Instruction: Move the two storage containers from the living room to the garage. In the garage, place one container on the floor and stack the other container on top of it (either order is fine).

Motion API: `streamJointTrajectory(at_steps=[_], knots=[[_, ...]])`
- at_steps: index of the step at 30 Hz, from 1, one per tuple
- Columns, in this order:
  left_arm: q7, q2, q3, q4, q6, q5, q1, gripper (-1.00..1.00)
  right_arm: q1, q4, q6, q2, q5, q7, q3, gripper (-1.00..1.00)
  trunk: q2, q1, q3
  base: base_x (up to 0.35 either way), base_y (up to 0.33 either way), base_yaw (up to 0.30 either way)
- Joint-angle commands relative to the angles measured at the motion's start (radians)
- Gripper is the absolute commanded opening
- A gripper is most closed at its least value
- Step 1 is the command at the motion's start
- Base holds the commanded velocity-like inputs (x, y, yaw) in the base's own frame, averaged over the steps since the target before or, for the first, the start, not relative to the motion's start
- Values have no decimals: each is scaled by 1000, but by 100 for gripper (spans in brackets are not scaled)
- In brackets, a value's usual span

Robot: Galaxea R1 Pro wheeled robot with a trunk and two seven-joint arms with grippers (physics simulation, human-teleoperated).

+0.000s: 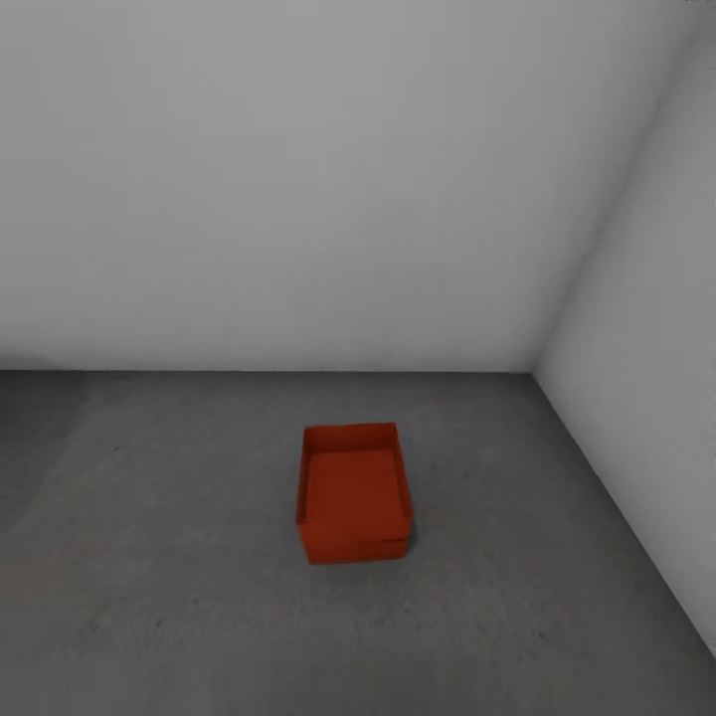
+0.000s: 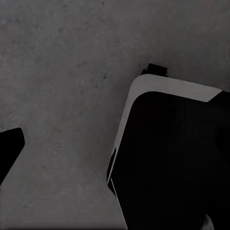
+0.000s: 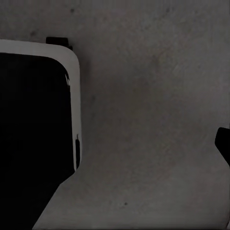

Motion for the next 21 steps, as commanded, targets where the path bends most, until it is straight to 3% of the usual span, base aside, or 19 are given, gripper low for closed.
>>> streamJointTrajectory(at_steps=[1,12,21], knots=[[-1,0,7,1,-5,4,-1,100,-1,3,-6,12,-8,0,7,100,-2,0,-2,-344,117,0],[-2,0,7,1,-7,4,2,100,-1,3,-8,16,-4,-1,7,100,-2,0,2,-307,151,17],[-3,0,7,1,-6,4,3,100,-1,3,-10,17,-4,6,8,100,-2,0,16,-65,39,11]])
